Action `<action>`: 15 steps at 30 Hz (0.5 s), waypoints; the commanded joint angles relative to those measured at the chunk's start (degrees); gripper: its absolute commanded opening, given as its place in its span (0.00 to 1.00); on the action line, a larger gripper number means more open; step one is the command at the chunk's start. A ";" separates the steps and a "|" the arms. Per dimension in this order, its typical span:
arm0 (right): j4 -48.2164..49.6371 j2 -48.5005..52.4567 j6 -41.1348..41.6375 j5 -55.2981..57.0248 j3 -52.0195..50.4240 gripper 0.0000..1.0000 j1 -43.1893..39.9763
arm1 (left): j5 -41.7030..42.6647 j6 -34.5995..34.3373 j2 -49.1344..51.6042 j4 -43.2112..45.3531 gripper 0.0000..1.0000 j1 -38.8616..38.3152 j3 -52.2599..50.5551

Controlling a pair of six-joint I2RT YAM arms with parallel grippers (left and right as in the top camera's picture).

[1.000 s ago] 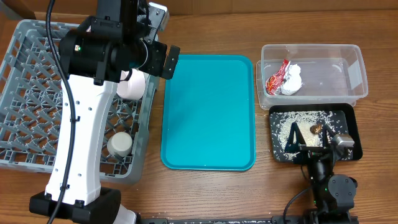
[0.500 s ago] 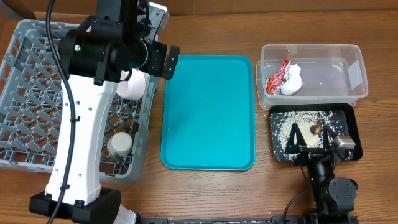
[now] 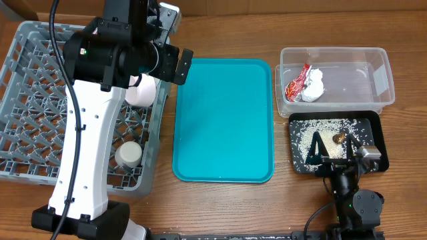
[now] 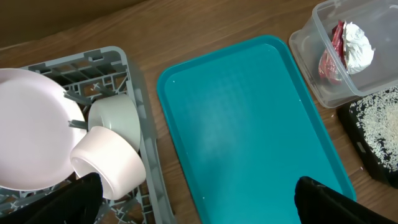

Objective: Sort waste into correct bins and load items into the dishwasher

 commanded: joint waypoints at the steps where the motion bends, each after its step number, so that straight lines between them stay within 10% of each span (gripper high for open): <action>1: 0.17 -0.57 0.22 -0.26 -0.59 1.00 -0.15 | -0.81 -0.57 0.17 -0.39 1.00 -0.02 0.09; 15: 0.17 -0.57 0.22 -0.26 -0.59 1.00 -0.15 | 0.15 2.45 -8.57 10.69 1.00 2.27 -8.09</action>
